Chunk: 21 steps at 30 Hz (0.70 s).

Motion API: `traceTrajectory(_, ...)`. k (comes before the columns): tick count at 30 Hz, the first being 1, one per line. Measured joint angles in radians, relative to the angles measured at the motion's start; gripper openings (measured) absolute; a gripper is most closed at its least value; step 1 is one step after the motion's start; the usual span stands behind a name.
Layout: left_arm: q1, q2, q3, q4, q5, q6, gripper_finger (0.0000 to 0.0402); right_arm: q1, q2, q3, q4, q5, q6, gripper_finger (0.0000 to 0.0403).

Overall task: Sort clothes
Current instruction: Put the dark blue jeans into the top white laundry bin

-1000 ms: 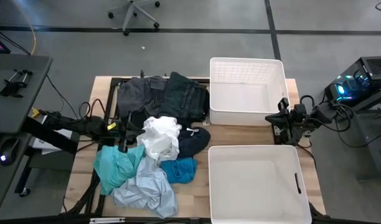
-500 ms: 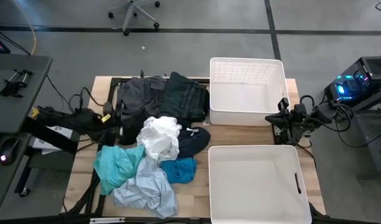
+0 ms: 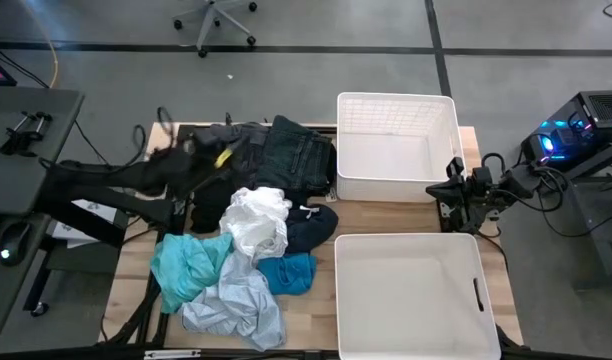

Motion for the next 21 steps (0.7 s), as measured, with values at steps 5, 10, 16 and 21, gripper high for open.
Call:
traceTrajectory(5,0.129,0.180,0.153,-0.061,0.147,-0.048,0.0008,0.000,0.000,0.000,0.000,0.000,0.000,0.0005)
traceTrajectory(10,0.217,0.322,0.343,-0.432,0.207,-0.201,0.0037,0.000,0.000,0.000,0.000,0.000,0.000,0.0005)
traceTrajectory(16,0.337,0.469,0.437,-0.771,0.411,-0.469,0.0105,0.000,0.000,0.000,0.000,0.000,0.000,0.0005)
traceTrajectory(21,0.412,0.564,0.438,-0.810,0.597,-0.510,0.0175,0.000,0.000,0.000,0.000,0.000,0.000,0.0005)
